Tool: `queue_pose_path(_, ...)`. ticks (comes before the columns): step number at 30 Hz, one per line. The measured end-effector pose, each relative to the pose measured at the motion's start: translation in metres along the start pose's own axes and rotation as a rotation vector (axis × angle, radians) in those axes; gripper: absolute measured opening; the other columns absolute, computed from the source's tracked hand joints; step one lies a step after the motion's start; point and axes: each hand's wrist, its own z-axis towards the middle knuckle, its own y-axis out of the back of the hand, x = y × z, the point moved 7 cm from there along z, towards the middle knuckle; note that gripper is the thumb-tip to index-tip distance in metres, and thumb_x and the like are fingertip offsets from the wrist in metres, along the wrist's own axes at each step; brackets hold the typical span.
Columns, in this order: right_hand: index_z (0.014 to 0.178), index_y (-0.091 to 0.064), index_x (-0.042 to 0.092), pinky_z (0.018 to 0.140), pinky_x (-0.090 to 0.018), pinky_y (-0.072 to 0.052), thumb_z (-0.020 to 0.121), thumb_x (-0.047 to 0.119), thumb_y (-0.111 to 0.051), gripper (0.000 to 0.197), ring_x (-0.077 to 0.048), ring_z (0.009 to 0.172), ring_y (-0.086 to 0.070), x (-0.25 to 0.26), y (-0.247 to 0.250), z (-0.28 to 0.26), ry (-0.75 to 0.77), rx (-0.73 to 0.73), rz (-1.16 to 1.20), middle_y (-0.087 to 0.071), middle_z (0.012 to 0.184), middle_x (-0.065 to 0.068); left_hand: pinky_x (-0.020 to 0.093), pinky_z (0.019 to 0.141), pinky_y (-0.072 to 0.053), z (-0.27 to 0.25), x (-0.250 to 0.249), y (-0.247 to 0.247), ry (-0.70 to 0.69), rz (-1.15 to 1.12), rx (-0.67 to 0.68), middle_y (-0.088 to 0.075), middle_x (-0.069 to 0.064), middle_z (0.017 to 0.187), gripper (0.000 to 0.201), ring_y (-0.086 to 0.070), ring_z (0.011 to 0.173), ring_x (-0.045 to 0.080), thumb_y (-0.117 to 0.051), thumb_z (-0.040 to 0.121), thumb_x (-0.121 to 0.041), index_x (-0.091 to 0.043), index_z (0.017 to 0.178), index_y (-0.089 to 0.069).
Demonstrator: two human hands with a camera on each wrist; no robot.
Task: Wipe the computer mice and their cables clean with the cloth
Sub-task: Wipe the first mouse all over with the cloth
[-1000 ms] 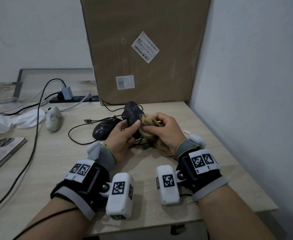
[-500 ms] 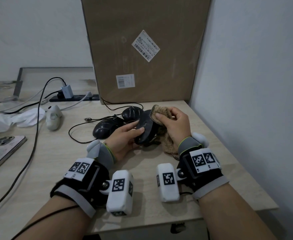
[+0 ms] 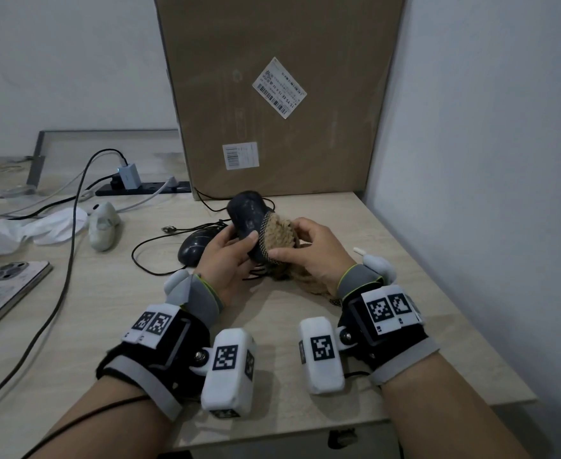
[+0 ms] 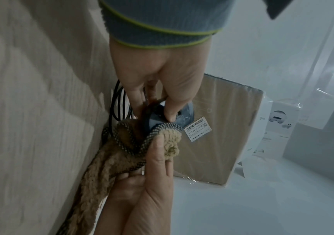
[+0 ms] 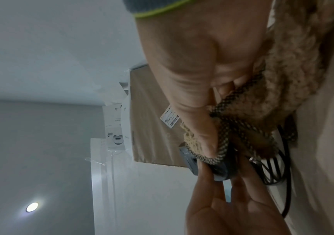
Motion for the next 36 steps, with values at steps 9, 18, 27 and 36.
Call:
queue_pose_path(9,0.105,-0.063,0.009,0.074,-0.014,-0.052,0.074,0.013,-0.078,0.034,0.001,0.080,-0.062,-0.003,0.000,0.000,-0.014,-0.020,0.016,-0.069,0.092,0.002,0.034,0.083,-0.056,0.002,-0.006,0.002,-0.083,-0.048,-0.076,-0.064,0.013,0.115,0.043,-0.065,0.095,0.022,-0.056,0.091,-0.007,-0.004,0.132,-0.044)
queue_pose_path(18,0.101,-0.071,0.013,0.088,-0.037,-0.055,0.077,0.018,-0.075,0.025,-0.017,0.091,-0.069,0.001,0.009,0.001,0.021,-0.152,-0.005,-0.073,0.096,-0.004,0.033,0.082,-0.057,0.000,-0.006,-0.004,-0.071,-0.035,-0.014,-0.066,0.009,0.116,0.038,-0.067,0.094,0.022,-0.045,0.099,-0.017,-0.019,0.136,-0.044)
queue_pose_path(27,0.104,-0.072,0.009,0.098,-0.031,-0.049,0.073,0.007,-0.077,0.031,-0.015,0.107,-0.061,0.013,0.005,0.002,0.146,-0.135,0.000,-0.065,0.111,0.000,0.024,0.057,-0.055,-0.003,-0.004,-0.010,-0.023,-0.033,0.017,-0.068,0.002,0.100,0.032,-0.066,0.077,0.016,-0.046,0.098,-0.020,-0.019,0.130,-0.051)
queue_pose_path(36,0.105,-0.072,0.012,0.095,-0.038,-0.049,0.082,0.015,-0.068,0.023,-0.017,0.100,-0.063,0.007,0.033,0.004,0.142,-0.417,-0.105,-0.068,0.107,-0.004,0.030,0.061,-0.058,-0.013,0.012,-0.027,0.094,0.130,0.172,-0.066,0.000,0.089,0.027,-0.065,0.076,0.018,-0.051,0.095,-0.016,-0.025,0.120,-0.057)
